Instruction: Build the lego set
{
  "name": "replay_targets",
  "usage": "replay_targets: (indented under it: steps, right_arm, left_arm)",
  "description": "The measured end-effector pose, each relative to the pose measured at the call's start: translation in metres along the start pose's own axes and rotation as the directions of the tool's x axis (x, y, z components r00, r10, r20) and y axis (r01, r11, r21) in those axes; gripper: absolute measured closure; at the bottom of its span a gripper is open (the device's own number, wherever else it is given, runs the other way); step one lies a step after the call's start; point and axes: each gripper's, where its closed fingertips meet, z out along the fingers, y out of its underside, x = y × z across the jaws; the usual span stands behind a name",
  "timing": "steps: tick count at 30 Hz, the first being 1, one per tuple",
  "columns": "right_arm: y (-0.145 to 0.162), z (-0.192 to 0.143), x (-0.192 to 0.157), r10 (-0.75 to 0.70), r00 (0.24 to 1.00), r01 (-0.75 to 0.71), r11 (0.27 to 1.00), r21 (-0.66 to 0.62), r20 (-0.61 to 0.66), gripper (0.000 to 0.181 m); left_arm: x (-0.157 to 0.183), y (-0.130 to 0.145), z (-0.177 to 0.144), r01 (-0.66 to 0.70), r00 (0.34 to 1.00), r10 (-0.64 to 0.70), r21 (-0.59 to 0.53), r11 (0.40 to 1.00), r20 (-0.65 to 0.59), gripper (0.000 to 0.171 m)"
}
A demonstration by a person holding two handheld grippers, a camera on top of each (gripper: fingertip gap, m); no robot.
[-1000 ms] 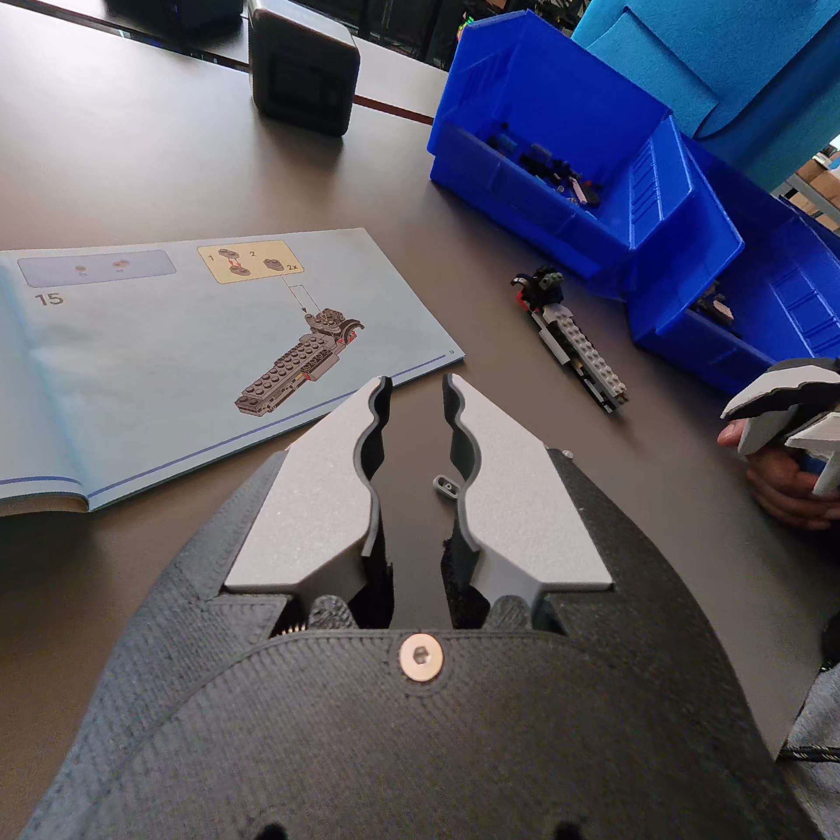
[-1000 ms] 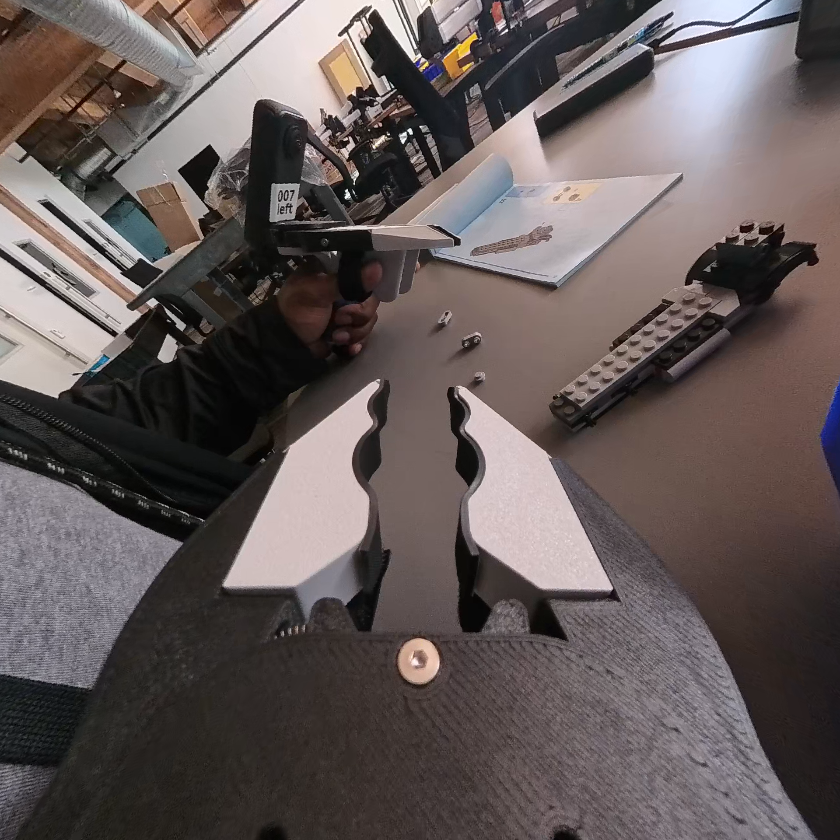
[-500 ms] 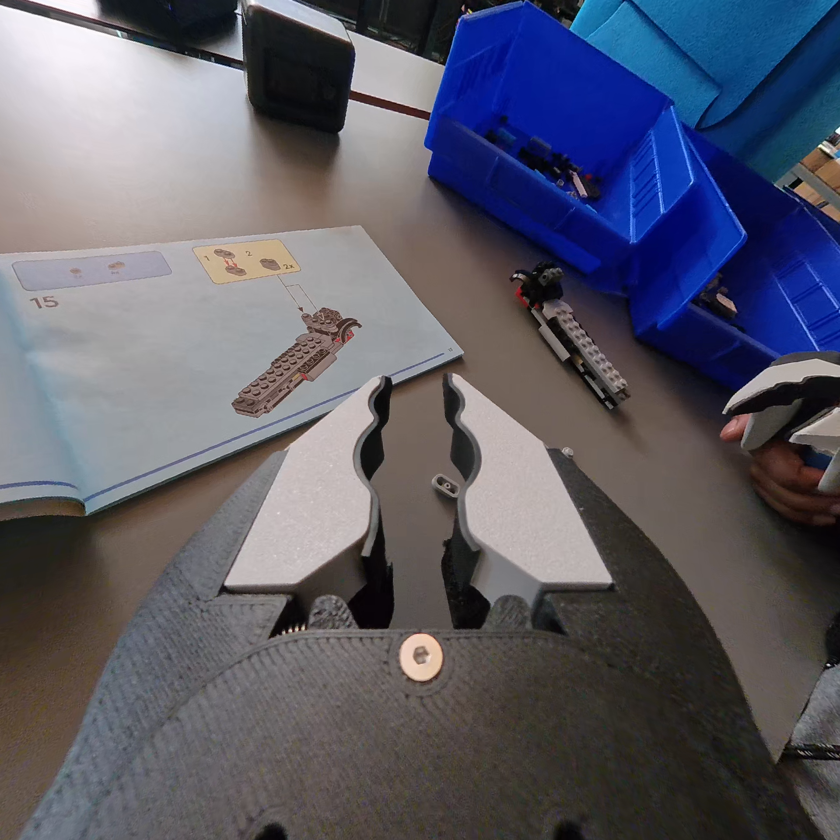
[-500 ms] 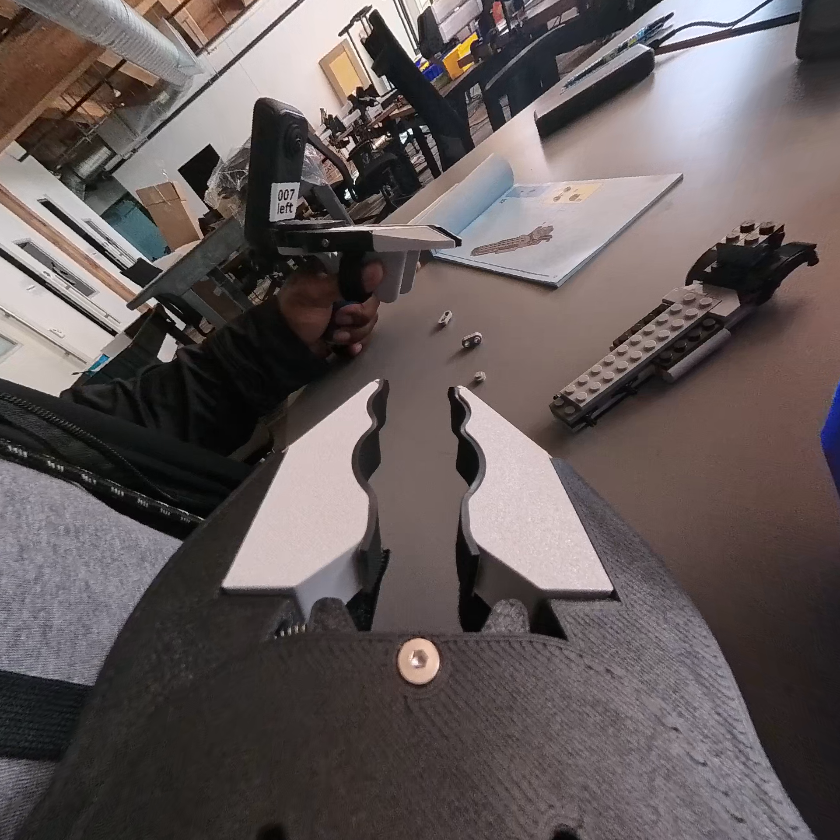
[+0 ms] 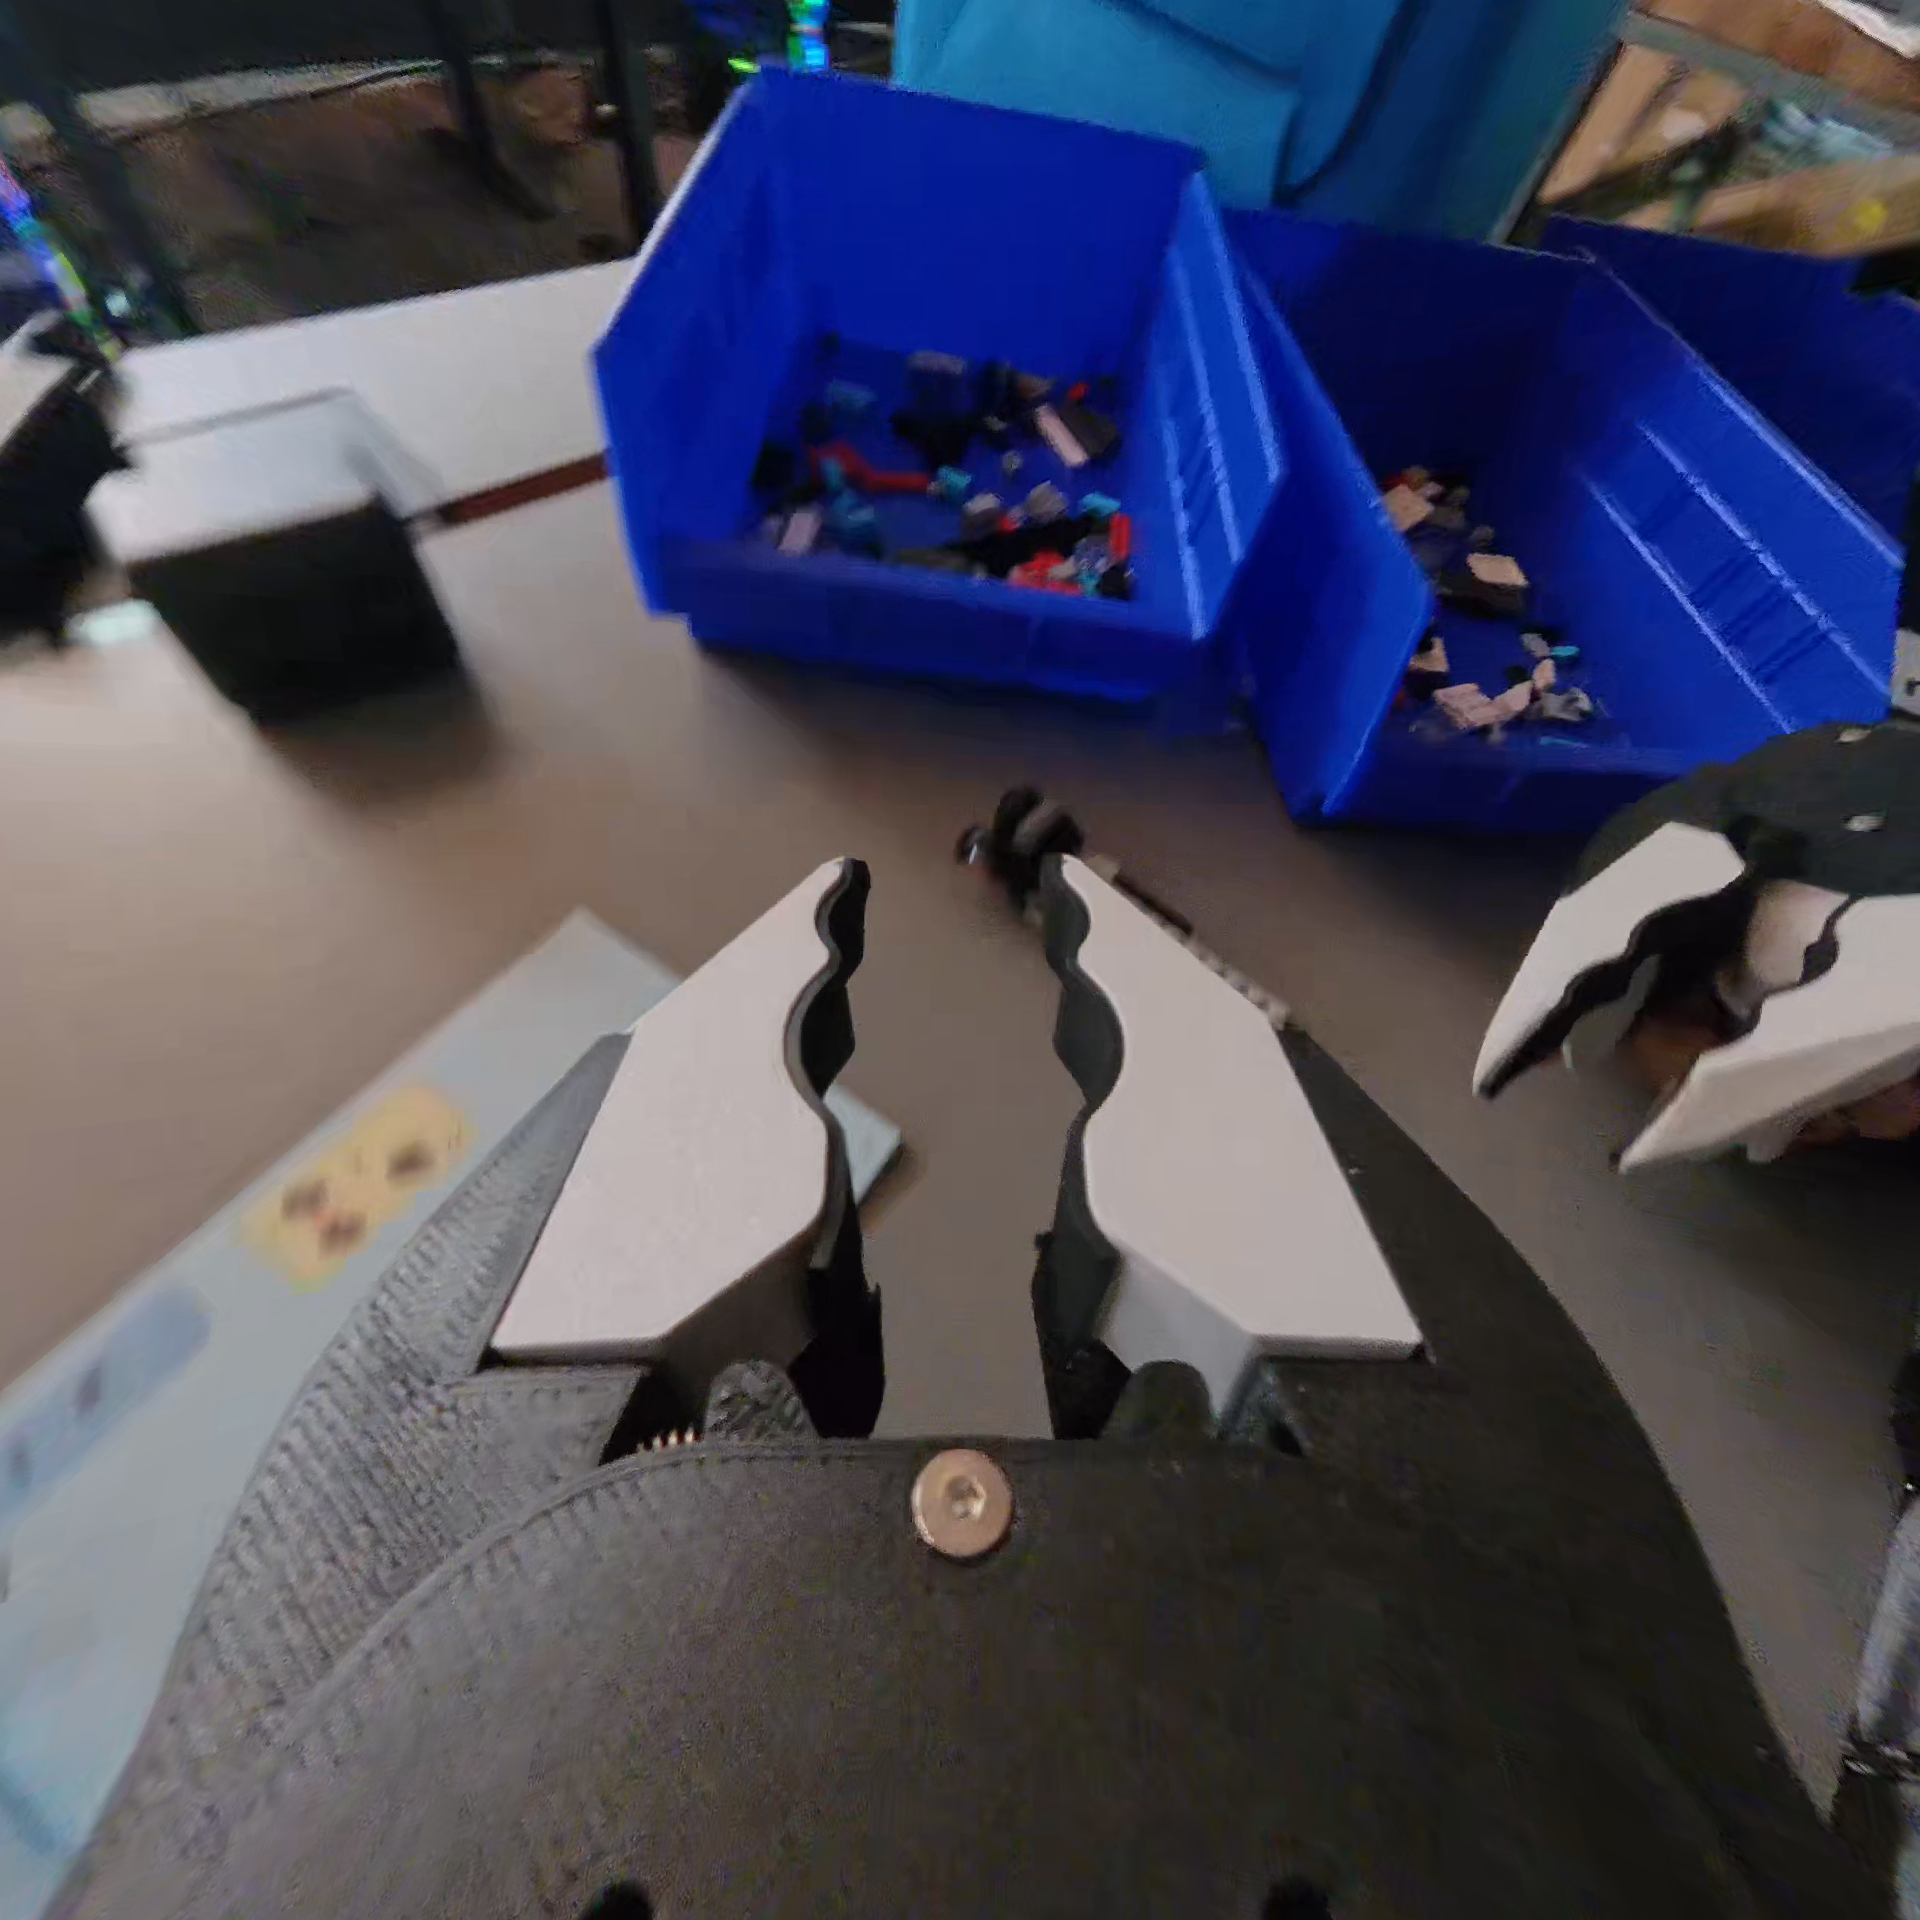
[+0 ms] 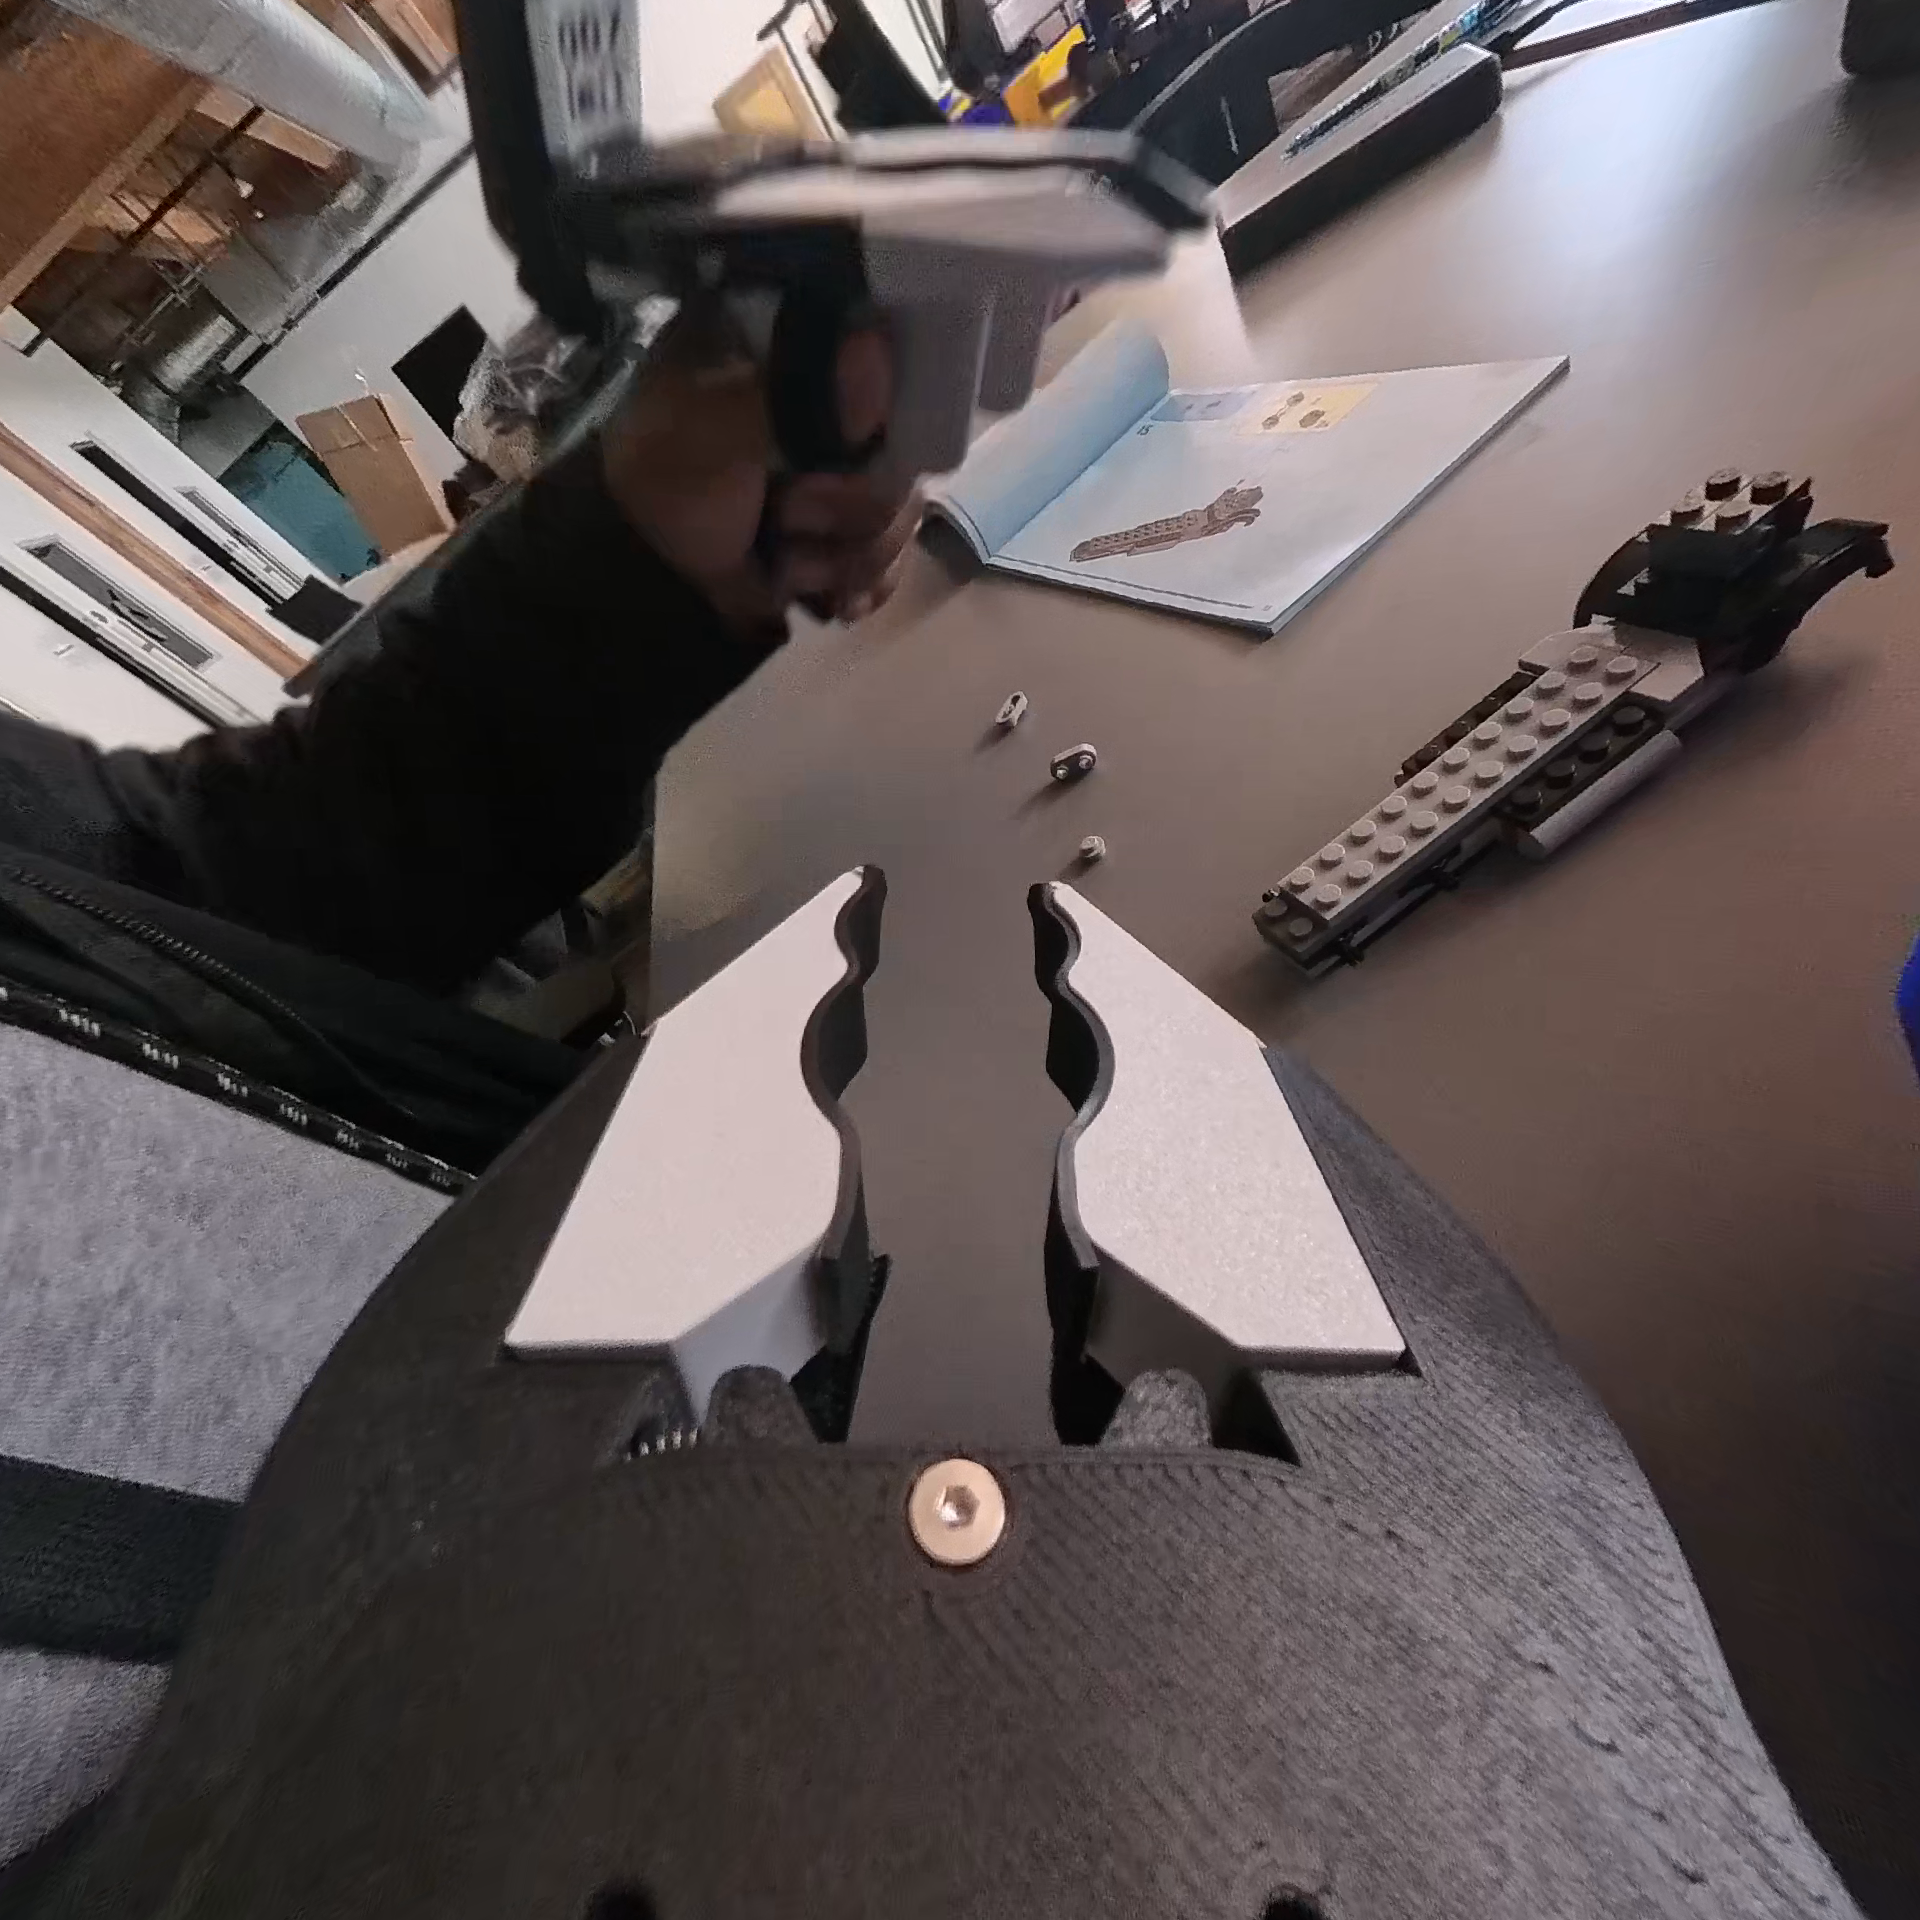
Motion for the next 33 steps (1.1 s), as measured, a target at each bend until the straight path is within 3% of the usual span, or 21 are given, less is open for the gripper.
replay_targets:
  steps: [4, 7, 10, 15, 19, 33]
  right_arm:
    - [0.002, 0.003, 0.001, 0.006, 1.0, -0.006, 1.0, -0.018, 0.003, 0.15]
    - [0.002, 0.003, 0.001, 0.013, 1.0, -0.013, 1.0, -0.022, 0.006, 0.15]
    - [0.002, 0.004, 0.002, 0.021, 1.0, -0.021, 0.999, -0.026, 0.009, 0.15]
    - [0.002, 0.005, 0.003, 0.035, 0.999, -0.035, 0.999, -0.034, 0.019, 0.148]
    - [0.002, 0.005, 0.003, 0.047, 0.998, -0.046, 0.998, -0.035, 0.029, 0.147]
    - [0.001, 0.005, 0.004, 0.054, 0.998, -0.053, 0.998, -0.031, 0.025, 0.147]
  left_arm:
    - [0.012, -0.041, 0.05, -0.189, 0.974, 0.18, -0.052, 0.981, -0.139, 0.121]
    - [0.019, -0.057, 0.092, -0.37, 0.907, 0.342, -0.074, 0.926, -0.246, 0.114]
    - [0.026, -0.056, 0.131, -0.461, 0.84, 0.394, -0.107, 0.881, -0.372, 0.111]
    - [0.037, -0.03, 0.172, -0.57, 0.741, 0.409, -0.177, 0.802, -0.532, 0.107]
    - [0.032, 0.001, 0.18, -0.644, 0.702, 0.415, -0.268, 0.716, -0.578, 0.114]
    - [0.044, 0.014, 0.153, -0.581, 0.72, 0.333, -0.267, 0.769, -0.608, 0.115]
